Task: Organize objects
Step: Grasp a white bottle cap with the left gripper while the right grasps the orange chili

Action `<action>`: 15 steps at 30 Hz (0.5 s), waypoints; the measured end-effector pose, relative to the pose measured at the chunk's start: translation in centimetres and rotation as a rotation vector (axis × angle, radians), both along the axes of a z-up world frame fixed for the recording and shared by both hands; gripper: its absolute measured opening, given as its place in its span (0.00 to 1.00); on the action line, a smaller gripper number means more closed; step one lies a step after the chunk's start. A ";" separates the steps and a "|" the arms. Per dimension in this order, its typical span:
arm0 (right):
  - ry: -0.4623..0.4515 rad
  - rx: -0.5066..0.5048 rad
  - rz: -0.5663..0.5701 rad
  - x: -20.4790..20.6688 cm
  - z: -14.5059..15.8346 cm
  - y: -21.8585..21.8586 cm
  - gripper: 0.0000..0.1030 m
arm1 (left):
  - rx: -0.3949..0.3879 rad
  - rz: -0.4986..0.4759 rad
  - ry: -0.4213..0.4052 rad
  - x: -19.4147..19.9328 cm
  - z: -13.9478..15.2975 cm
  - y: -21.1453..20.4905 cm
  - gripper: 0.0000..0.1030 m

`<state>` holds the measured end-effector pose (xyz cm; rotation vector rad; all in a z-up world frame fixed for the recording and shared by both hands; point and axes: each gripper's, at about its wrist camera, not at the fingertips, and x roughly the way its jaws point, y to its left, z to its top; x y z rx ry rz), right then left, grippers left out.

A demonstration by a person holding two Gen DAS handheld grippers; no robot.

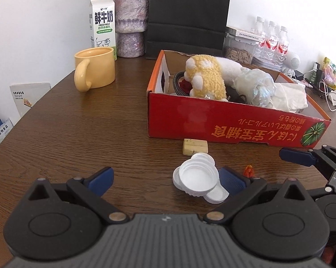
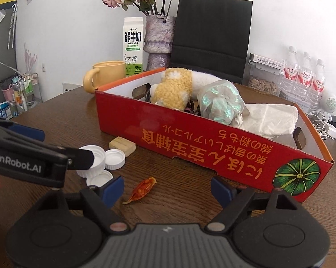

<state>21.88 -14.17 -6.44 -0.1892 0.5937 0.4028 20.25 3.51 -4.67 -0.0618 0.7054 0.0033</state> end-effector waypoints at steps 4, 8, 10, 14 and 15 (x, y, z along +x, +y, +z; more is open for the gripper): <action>0.038 0.030 0.024 0.7 -0.3 -0.1 0.66 | 0.001 -0.022 0.003 0.6 -0.2 -0.8 0.92; 0.060 0.053 0.042 0.9 -0.4 -0.2 0.53 | 0.005 -0.048 0.023 1.1 -0.8 -1.6 0.55; 0.056 0.053 0.059 0.6 -0.4 -0.1 0.41 | -0.017 -0.059 0.022 1.2 -0.9 -1.6 0.40; 0.054 0.060 0.070 0.6 -0.4 -0.1 0.16 | -0.005 -0.064 0.012 1.0 -0.7 -1.8 0.40; 0.055 0.066 0.070 0.6 -0.4 -0.2 0.15 | -0.006 -0.062 0.010 0.9 -0.7 -1.8 0.40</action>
